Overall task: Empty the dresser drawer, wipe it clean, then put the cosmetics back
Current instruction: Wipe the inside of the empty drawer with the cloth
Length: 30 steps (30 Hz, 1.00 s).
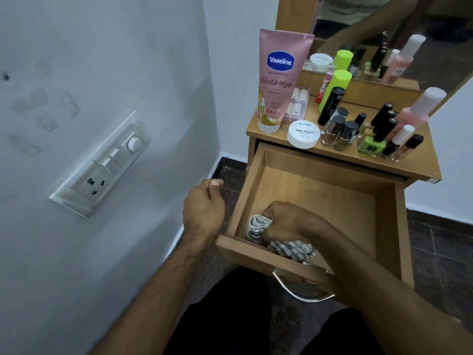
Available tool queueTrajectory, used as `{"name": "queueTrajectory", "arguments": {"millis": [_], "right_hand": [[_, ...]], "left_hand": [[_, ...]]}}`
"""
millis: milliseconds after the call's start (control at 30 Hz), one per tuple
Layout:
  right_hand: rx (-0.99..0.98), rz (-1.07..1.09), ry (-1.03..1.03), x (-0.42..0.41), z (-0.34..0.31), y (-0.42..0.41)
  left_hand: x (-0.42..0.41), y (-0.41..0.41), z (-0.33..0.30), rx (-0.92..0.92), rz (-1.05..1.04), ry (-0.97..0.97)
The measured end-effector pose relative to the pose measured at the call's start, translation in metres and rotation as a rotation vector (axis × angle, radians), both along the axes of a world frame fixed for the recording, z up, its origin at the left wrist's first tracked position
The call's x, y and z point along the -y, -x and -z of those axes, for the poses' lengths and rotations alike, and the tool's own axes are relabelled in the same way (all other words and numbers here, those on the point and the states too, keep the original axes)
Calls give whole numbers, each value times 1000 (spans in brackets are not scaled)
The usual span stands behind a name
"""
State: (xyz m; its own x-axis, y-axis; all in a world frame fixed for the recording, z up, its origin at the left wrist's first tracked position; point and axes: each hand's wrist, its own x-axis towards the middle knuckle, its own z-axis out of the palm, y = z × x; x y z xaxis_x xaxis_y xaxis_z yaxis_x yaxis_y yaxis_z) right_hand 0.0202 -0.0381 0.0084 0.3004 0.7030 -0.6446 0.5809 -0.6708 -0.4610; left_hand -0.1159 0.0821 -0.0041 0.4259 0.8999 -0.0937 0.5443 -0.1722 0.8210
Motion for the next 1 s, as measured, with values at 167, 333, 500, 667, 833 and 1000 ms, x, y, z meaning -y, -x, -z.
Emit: {"name": "queueTrajectory", "arguments": {"millis": [167,333,500,667,833,1000], "right_hand": [[-238,231,-83,-6,19,2],[-409,370,-110,0,21,6],[-500,433,-151,6,18,8],[-587,471,-158,13,6,4],[-818,604,-438,5,-36,-5],[118,566,-599,-47,-71,-18]], "left_hand": [[1,-5,-2,15,-51,25],[0,-5,-4,-1,-39,12],[2,-4,-5,6,-29,64],[0,-3,-9,15,-69,175],[-2,-3,-16,-277,105,-76],[7,-2,-13,-360,87,-111]]}}
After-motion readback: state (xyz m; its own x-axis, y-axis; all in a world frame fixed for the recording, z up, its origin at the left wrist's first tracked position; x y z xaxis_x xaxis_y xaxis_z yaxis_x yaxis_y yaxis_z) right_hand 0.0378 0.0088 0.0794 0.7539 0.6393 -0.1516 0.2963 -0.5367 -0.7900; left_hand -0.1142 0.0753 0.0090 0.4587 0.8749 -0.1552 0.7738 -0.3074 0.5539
